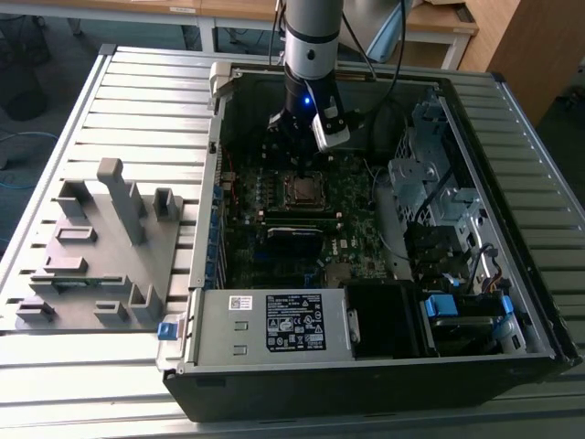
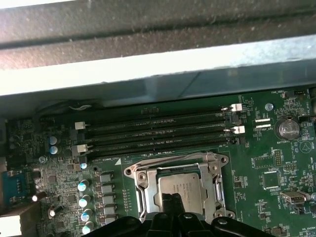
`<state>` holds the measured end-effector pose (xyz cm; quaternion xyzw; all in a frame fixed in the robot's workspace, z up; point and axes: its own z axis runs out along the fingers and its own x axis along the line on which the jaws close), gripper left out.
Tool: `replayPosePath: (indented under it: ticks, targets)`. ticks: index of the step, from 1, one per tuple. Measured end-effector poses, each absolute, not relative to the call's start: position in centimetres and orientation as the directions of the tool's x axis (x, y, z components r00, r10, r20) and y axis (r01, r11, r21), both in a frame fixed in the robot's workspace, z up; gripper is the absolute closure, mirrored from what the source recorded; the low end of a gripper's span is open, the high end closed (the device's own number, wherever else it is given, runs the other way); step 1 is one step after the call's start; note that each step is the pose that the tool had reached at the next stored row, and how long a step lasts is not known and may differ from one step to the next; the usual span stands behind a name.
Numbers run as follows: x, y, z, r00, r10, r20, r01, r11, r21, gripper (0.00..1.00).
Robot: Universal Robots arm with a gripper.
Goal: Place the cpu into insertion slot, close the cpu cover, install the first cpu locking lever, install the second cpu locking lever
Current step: 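Install the second cpu locking lever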
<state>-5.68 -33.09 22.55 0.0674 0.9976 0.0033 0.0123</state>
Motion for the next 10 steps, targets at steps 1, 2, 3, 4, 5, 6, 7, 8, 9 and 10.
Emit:
replayPosePath:
  ticks: [1,2,3,4,5,6,7,8,9,10]
  targets:
    - [-5.67,-33.09,22.55,-0.991,0.134,-0.024,0.134,0.991,0.008,0.9]
    - [-5.68,-33.09,22.55,-0.991,0.134,-0.024,0.134,0.991,0.008,0.9]
    - [-5.68,-33.09,22.55,-0.991,0.134,-0.024,0.134,0.991,0.008,0.9]
    - [-5.67,-33.09,22.55,-0.991,0.134,-0.024,0.134,0.991,0.008,0.9]
    - [-5.67,-33.09,22.55,-0.991,0.134,-0.024,0.134,0.991,0.008,0.9]
    - [-5.68,-33.09,22.55,-0.991,0.134,-0.024,0.134,0.991,0.008,0.9]
    - [-5.67,-33.09,22.55,-0.991,0.134,-0.024,0.134,0.991,0.008,0.9]
    - [-5.67,-33.09,22.56,-0.991,0.134,-0.024,0.134,0.991,0.008,0.9]
    - [-5.68,-33.09,22.59,-0.991,0.134,-0.024,0.134,0.991,0.008,0.9]
    - [-5.68,-33.1,22.64,-0.991,0.134,-0.024,0.134,0.991,0.008,0.9]
